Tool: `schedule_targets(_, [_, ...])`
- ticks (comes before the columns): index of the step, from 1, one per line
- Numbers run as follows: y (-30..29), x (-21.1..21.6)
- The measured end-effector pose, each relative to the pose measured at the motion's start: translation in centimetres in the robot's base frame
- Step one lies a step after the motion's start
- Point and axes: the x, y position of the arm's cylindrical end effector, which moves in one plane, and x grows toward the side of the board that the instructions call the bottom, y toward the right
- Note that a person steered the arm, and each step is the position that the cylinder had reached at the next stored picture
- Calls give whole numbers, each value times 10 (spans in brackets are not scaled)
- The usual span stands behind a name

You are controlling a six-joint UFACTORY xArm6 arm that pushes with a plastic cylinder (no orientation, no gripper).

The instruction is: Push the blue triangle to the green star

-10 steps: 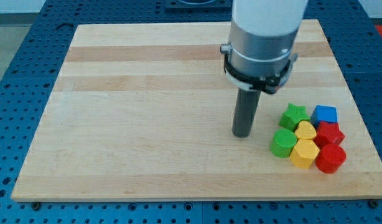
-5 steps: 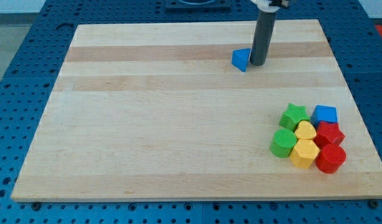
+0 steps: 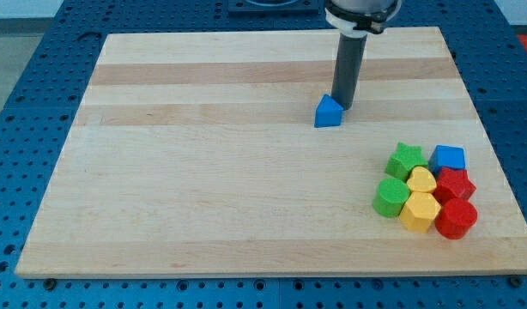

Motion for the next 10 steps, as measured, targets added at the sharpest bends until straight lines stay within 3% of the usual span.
schedule_targets(1, [-4, -20])
schedule_targets(2, [-11, -8])
schedule_targets(4, [-11, 72])
schedule_targets(5, [-11, 72])
schedule_targets(6, [-13, 42])
schedule_targets(7, [-40, 39])
schedule_targets(9, [-54, 89])
schedule_targets(10, [-55, 90])
